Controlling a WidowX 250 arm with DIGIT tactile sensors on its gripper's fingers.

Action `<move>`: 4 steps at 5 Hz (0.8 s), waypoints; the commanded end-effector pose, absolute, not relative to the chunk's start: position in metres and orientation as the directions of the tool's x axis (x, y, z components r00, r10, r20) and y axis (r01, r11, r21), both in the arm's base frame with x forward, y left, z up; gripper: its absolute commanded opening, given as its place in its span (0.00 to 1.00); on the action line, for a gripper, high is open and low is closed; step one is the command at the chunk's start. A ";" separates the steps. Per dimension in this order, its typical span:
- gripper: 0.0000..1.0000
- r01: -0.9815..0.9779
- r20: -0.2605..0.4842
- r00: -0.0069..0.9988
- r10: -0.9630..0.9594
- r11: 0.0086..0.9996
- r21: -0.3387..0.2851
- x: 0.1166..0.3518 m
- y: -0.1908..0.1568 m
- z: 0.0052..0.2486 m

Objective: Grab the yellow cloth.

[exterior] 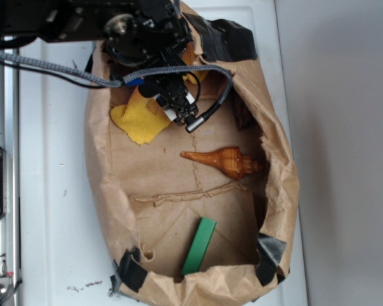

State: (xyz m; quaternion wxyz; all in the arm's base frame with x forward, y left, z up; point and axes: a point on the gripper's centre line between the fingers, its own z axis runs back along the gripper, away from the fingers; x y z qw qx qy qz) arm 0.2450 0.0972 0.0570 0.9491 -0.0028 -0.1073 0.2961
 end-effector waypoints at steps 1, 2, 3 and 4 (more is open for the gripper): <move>1.00 -0.609 0.227 0.766 0.601 0.792 -0.040 0.255 0.118 0.050; 1.00 -0.620 0.230 0.767 0.600 0.785 0.021 0.264 0.115 0.033; 0.00 -0.608 0.269 0.767 0.582 0.794 0.016 0.263 0.110 0.039; 0.00 -0.592 0.291 0.771 0.567 0.806 -0.001 0.263 0.110 0.041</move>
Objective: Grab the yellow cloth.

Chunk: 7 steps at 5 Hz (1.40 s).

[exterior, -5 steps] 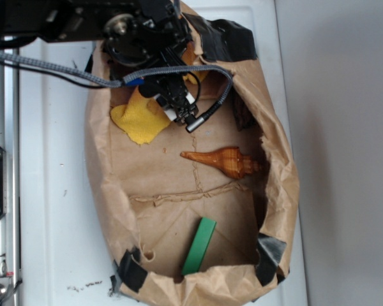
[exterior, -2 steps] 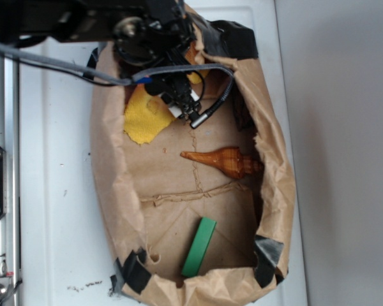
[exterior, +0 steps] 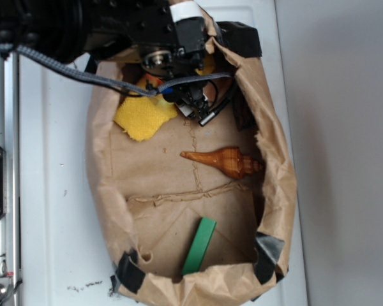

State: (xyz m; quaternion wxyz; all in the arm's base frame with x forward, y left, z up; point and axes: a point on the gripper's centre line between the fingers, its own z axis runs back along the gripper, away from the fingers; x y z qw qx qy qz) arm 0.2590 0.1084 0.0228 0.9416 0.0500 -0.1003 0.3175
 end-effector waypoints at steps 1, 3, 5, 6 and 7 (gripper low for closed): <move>0.00 -0.574 0.303 0.780 0.548 0.819 -0.006 0.263 0.111 0.041; 0.00 -0.508 0.308 0.793 0.526 0.850 -0.141 0.252 0.073 0.113; 0.00 -0.426 0.289 0.837 0.465 0.885 -0.189 0.259 0.039 0.176; 0.00 -0.364 0.299 0.864 0.405 0.913 -0.185 0.260 0.032 0.178; 0.00 -0.373 0.312 0.866 0.391 0.920 -0.118 0.257 0.030 0.179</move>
